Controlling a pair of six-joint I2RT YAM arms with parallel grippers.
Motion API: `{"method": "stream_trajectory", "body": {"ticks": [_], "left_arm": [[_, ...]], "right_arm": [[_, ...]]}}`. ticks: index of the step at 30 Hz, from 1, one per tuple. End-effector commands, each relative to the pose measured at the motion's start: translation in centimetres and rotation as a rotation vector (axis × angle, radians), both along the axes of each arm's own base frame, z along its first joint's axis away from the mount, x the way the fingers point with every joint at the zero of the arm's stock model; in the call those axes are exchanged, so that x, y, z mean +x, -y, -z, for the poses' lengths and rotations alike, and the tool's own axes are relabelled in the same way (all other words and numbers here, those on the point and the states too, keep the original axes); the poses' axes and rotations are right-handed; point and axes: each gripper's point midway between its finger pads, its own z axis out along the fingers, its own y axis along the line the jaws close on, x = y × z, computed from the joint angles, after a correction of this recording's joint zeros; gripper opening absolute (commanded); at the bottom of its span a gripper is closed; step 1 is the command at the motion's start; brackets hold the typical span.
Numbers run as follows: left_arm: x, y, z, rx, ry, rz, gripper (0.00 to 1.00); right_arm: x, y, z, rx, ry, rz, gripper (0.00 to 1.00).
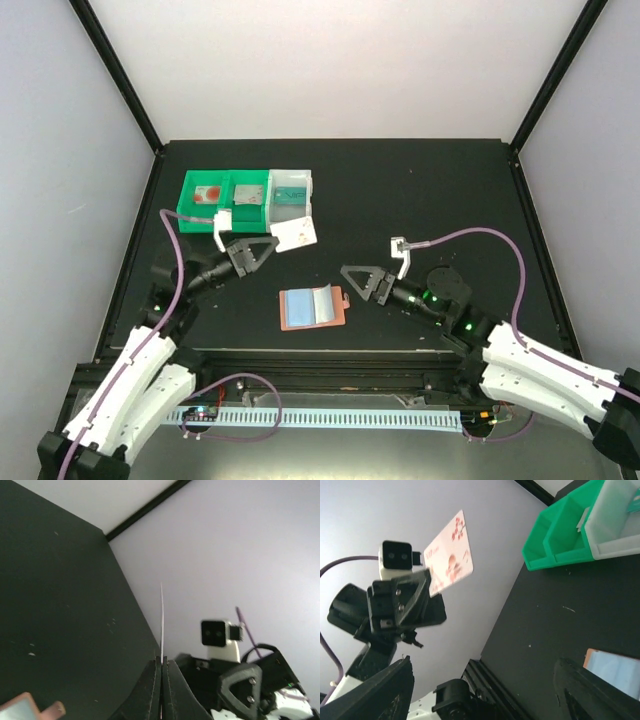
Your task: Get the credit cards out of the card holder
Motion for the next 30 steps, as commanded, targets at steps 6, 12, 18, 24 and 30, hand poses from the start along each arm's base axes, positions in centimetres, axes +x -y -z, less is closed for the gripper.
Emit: {"method": "stream_trajectory", "body": {"ticks": [6,12,18,24,30], "left_arm": [[3.8,-4.7,1.7,0.180,-0.071,-0.055,0.02],[7.9,-9.4,4.5,0.287,-0.199,-0.213,0.02],[12.3,-13.5,4.8,0.456,-0.287,-0.249,0.02],[16.7,-16.8,7.4,0.524,-0.383,-0.271,0.02],[21.1,-18.0,9.2,0.526,-0.445,-0.266,0.02]], "right_arm": [[-1.3,1.8,1.1,-0.186,0.171,-0.013,1.00],[-1.8,2.0,0.7,-0.209,0.214,-0.034,1.00],[-2.3,1.8,1.6,-0.200,0.203,-0.061,1.00],[-2.7,1.4,1.5,-0.177,0.213,-0.092,1.00],[-2.7,1.4,0.6,-0.184,0.239,-0.094,1.00]]}}
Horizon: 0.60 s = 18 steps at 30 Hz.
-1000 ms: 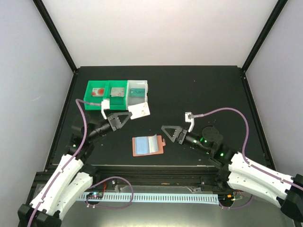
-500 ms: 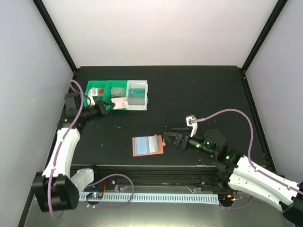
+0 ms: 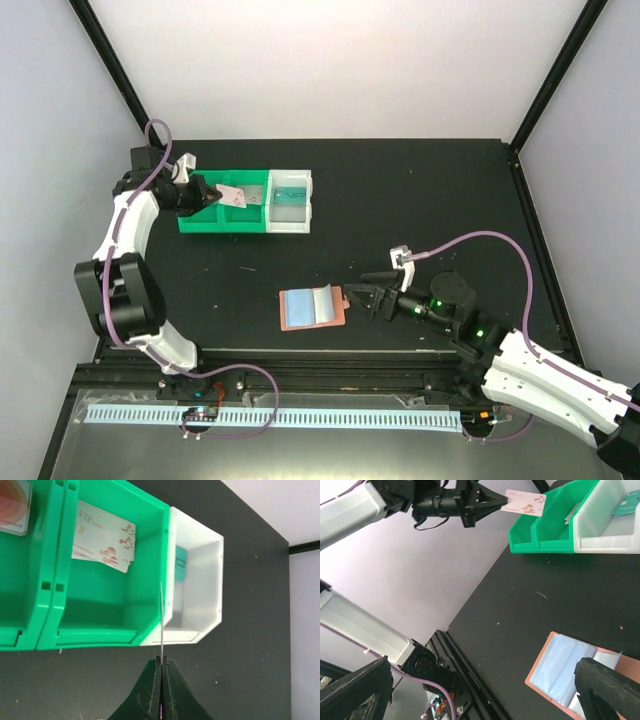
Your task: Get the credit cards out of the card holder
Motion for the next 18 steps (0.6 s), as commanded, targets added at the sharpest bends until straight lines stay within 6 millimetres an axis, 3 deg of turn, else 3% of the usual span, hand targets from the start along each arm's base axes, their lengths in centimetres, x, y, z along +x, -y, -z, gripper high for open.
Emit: {"method": "stream_trajectory", "body": {"ticks": [1,6,10,14,18], "left_arm": [[2.6,-0.9,0.2,0.031,-0.013,0.003,0.01],[5.8,-1.1,2.3,0.038,-0.057,0.007,0.02],[7.6,0.3,3.3,0.027,-0.064,0.049,0.01],[9.8,1.1,4.1,0.039,-0.076,0.086,0.01],[11.2,0.6,5.0,0.066,-0.093,0.084,0.01]], "right_arm": [[-0.5,-0.1,-1.8,0.027,0.059,-0.026,1.00],[-0.7,0.4,-2.8,0.022,0.076,-0.019,1.00],[-0.2,0.6,-2.4,-0.018,0.084,0.006,1.00],[0.1,-0.2,-2.2,-0.032,0.057,-0.005,1.00],[0.3,-1.3,-1.7,-0.044,0.010,-0.036,1.00]]}}
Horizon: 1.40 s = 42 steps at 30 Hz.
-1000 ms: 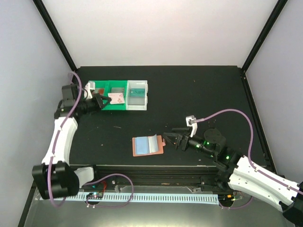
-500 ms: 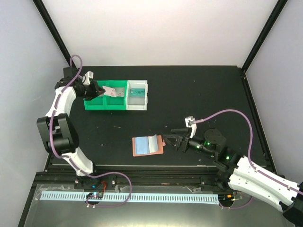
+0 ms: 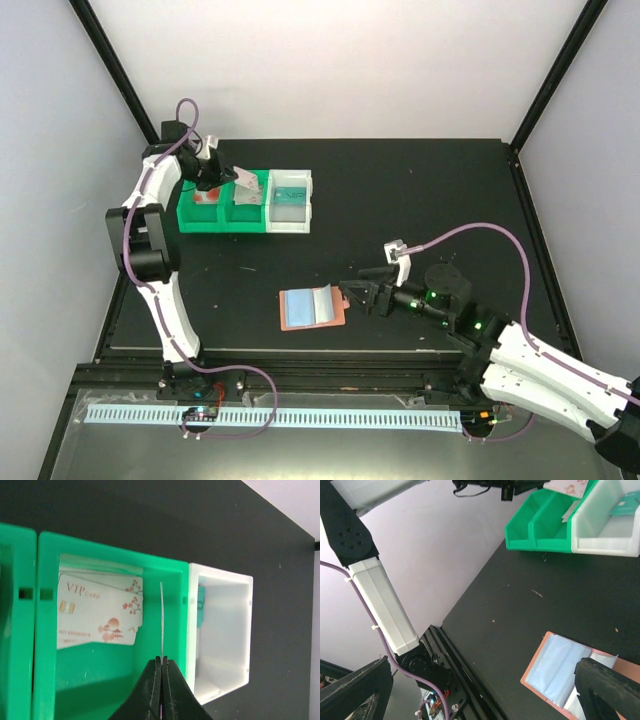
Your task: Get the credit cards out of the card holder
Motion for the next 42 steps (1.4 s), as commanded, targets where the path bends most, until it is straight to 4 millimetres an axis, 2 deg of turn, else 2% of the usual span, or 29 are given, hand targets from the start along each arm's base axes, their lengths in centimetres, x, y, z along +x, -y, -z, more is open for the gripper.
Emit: {"method": "stream_trajectory", "body": {"ticks": [1,5,8,16,29,32,37,42], "left_arm": [[1.0,-0.3,0.3,0.040,-0.005,0.015,0.02],[1.4,0.1,1.6,0.044,-0.022,0.032,0.01],[2.0,0.1,1.8,0.040,-0.022,0.033,0.02],[2.5,0.3,2.7,0.042,-0.040,0.039,0.02],[3.3,0.8,5.0,0.028,-0.090,0.055,0.01],[3.2,0.8,5.3,0.045,-0.096,0.053,0.05],[3.5,0.7,4.9,0.050,-0.083,0.044,0.08],[3.8,0.3,3.7,0.076,-0.062,0.015,0.16]], "right_arm": [[0.1,-1.1,-0.6,0.003,-0.021,-0.027,1.00],[0.7,-1.8,0.4,0.001,-0.080,-0.016,1.00],[1.2,-2.0,0.9,0.013,-0.111,0.010,1.00],[2.0,-2.9,0.1,0.021,-0.104,0.012,1.00],[2.2,-3.3,0.7,0.013,-0.124,0.009,1.00],[2.3,-3.4,1.0,0.005,-0.124,0.007,1.00],[2.2,-3.7,0.9,0.015,-0.130,-0.004,1.00],[2.0,-4.0,0.4,0.014,-0.122,-0.023,1.00]]}}
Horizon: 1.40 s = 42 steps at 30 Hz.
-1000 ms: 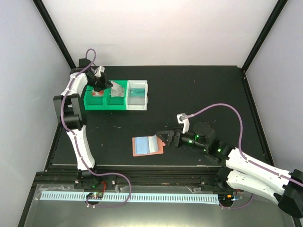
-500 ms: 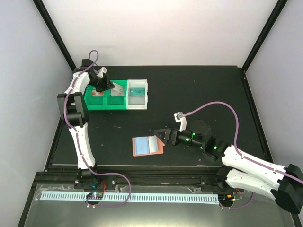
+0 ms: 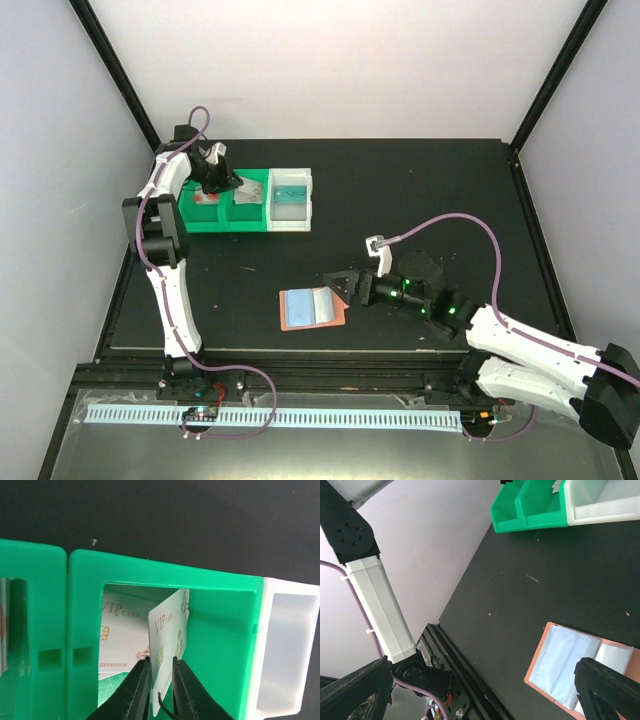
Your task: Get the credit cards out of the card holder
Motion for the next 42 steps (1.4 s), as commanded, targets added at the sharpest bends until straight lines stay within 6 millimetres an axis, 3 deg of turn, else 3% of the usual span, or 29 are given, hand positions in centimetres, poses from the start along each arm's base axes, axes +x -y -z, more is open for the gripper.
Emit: {"method": "stream_trajectory", "body": {"ticks": [1,10,16,21,26,30,31,32,42], "left_arm": [[1.0,-0.2,-2.5,0.048,0.060,-0.015,0.17],[0.8,-1.0,-5.6,0.089,0.097,-0.068,0.39],[0.5,-1.1,-8.4,0.089,0.138,-0.091,0.41],[-1.1,-0.6,-11.9,0.088,0.186,-0.081,0.48],[-4.7,-0.2,-15.8,0.104,0.267,-0.063,0.60],[-8.3,0.3,-17.8,0.114,0.325,-0.039,0.77],[-9.3,0.6,-18.0,0.109,0.334,-0.034,0.91],[-10.2,0.8,-18.2,0.102,0.347,-0.029,0.98],[-19.7,4.1,-19.6,-0.013,0.445,0.038,0.99]], "right_arm": [[-0.2,-0.7,-2.4,0.048,0.040,-0.031,1.00],[-0.6,0.2,-2.4,0.069,0.043,-0.014,1.00],[-0.9,0.5,-2.7,0.075,0.041,-0.017,1.00],[-0.9,0.9,-2.7,0.061,0.049,-0.006,1.00],[-0.3,1.4,-2.8,-0.023,0.073,0.022,1.00],[0.4,2.0,-2.7,-0.092,0.082,0.066,1.00],[0.6,2.3,-2.5,-0.108,0.083,0.081,1.00],[0.8,2.5,-2.4,-0.123,0.082,0.098,1.00],[2.4,5.1,-4.0,-0.193,0.111,0.243,1.00]]}}
